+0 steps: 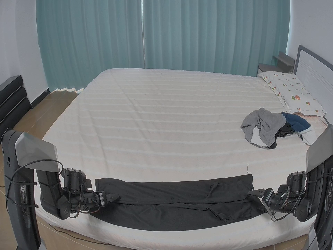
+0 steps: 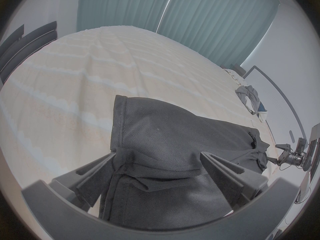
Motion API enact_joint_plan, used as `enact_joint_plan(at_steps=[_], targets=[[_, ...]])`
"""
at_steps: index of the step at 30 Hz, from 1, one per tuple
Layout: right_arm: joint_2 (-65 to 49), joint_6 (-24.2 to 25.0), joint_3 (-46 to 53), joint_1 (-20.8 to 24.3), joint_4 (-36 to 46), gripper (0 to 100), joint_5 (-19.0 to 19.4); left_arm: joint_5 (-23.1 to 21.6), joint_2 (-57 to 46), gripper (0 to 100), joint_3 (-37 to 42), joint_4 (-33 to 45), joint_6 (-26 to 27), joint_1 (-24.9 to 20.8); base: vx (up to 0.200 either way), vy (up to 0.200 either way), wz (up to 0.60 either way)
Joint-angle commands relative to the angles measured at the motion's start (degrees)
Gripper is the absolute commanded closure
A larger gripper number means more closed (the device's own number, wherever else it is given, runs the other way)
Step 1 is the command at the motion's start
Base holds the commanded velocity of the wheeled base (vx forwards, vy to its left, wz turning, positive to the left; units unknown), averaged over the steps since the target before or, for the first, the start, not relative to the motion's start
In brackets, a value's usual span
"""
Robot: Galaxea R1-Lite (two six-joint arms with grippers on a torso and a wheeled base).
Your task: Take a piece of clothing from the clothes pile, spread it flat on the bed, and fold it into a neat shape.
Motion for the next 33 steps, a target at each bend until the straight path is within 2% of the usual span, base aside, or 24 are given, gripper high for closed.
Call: enact_joint_plan(at_steps=[1,13,14,16,33], targets=[[0.42,0.00,0.04,-0.02,-0.82,0,0.02,0.23,-2.64,0,0.42,1.12,-0.18,0.28,0.000,0.000,0.00],[0.42,0.00,0.04,-0.02,-0.82,0,0.02,1.02,-6.06,0,0.25,1.91,-0.27,1.16,0.000,0.000,0.00],[0.42,0.00,0.04,0.07,-0.82,0,0.02,3.22,-5.62,0,-0.28,2.62,-0.01,1.16,0.000,0.000,0.00],[0.42,0.00,0.04,0.24,-0.91,0,-0.07,4.62,-5.27,0,-0.72,3.06,0.08,1.07,0.000,0.000,0.00],[0.42,0.00,0.04,0.33,-0.82,0,-0.07,5.32,1.06,0,-1.33,2.44,0.34,-0.87,0.000,0.000,0.00]])
